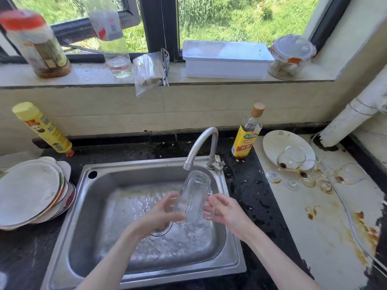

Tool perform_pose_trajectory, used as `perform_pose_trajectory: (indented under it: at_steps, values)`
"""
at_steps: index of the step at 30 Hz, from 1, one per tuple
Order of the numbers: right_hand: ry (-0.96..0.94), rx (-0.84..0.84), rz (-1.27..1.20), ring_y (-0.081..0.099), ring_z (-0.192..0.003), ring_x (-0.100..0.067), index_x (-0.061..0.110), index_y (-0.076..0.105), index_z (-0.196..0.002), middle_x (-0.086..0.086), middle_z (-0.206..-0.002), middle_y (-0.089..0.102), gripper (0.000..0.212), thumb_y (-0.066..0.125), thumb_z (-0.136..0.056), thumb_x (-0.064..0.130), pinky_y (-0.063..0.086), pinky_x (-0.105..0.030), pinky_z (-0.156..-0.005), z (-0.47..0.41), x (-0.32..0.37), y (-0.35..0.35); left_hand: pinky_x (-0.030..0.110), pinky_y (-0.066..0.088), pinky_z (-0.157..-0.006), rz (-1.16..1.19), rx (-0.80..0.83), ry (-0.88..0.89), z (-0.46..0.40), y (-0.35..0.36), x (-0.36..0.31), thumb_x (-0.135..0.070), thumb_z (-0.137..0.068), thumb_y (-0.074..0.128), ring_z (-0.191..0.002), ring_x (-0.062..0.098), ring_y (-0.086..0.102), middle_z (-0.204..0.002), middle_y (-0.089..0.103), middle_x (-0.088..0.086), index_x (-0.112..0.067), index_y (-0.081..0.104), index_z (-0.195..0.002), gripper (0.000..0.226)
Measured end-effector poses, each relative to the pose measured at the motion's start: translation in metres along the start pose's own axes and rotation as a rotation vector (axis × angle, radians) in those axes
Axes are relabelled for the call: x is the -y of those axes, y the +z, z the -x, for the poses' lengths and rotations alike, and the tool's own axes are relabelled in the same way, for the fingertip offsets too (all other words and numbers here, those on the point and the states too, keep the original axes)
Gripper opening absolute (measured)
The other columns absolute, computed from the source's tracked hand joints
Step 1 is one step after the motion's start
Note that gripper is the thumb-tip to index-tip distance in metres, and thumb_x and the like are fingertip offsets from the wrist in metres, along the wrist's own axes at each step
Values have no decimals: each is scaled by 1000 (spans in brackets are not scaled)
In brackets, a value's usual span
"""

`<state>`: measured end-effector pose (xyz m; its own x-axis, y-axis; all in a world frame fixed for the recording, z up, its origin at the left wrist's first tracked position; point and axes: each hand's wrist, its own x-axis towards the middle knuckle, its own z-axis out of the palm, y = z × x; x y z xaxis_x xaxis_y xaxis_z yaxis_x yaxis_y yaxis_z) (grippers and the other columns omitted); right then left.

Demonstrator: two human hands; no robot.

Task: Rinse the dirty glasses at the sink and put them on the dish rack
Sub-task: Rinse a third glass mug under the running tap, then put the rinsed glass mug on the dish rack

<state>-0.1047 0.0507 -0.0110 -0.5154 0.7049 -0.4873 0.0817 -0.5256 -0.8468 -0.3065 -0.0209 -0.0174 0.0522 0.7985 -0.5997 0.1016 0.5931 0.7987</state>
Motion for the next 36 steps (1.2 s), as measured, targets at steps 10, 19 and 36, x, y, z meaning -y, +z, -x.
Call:
perform_pose_trajectory:
  at_steps: [10, 19, 36]
  values:
    - [-211, 37, 359, 58, -109, -9, 21, 62, -90, 11, -110, 57, 16, 60, -86, 36, 49, -32, -96, 23, 18, 0, 15, 33, -85, -396, -199, 261, 14, 15, -21, -32, -70, 80, -119, 4, 45, -125, 48, -21, -33, 31, -128, 76]
    - [-42, 105, 416, 55, -101, -8, 13, 60, -109, 11, -102, 56, 47, 49, -86, 53, 49, -30, -94, 43, 21, -1, 18, 41, -68, -462, -356, 337, 24, 44, 0, -35, -66, 81, -73, 5, 51, -112, 49, -19, -35, 29, -125, 78]
    - [-223, -48, 292, 61, -108, -20, 10, 61, -106, -12, -113, 64, 44, 58, -83, 46, 55, -35, -87, 103, 24, 7, 27, 28, -107, -1005, -267, 528, 64, 40, -32, -78, -67, 49, -131, 13, 34, -141, 36, -11, -26, 17, -145, 100]
